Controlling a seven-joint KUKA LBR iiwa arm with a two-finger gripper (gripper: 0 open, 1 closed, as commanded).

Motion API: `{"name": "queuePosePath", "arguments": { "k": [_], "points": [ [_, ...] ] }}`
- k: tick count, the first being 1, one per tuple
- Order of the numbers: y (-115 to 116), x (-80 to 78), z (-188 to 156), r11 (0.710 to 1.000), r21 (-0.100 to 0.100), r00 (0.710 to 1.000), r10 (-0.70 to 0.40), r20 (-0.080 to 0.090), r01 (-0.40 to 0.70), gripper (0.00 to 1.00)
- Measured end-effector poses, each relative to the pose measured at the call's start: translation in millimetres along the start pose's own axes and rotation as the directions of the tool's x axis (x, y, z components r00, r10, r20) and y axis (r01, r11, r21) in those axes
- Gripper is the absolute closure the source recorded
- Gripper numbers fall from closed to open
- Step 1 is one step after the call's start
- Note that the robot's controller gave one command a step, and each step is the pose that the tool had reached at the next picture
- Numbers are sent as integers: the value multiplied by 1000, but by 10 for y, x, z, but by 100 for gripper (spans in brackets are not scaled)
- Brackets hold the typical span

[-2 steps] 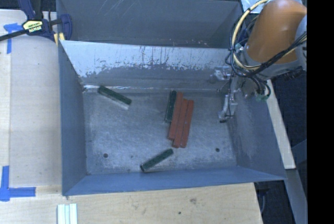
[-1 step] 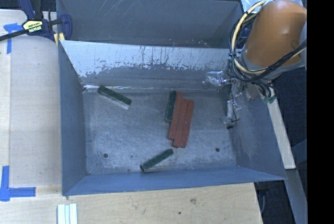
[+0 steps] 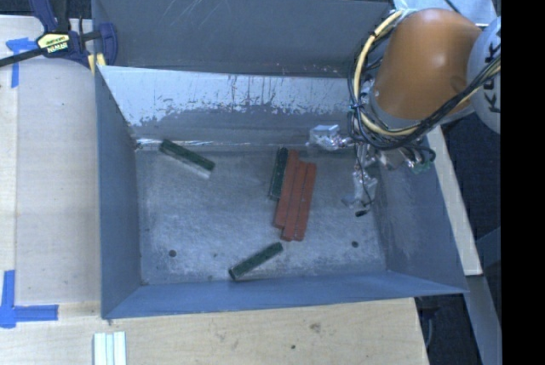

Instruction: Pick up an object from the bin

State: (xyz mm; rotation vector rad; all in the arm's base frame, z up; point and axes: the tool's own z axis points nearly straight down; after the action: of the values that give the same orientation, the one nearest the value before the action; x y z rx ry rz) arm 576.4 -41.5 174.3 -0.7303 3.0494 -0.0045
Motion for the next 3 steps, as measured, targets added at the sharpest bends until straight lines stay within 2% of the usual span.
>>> {"name": "queuePosePath", "arguments": {
  "k": [1, 2, 3],
  "points": [
    [149, -106, 316, 978, -4, 978, 207, -1, -207, 0],
    [170, -254, 574, 999, -2, 999, 34, 0, -34, 0],
    [661, -296, 921, 948, -3, 948, -318, -1, 318, 0]
  ]
}}
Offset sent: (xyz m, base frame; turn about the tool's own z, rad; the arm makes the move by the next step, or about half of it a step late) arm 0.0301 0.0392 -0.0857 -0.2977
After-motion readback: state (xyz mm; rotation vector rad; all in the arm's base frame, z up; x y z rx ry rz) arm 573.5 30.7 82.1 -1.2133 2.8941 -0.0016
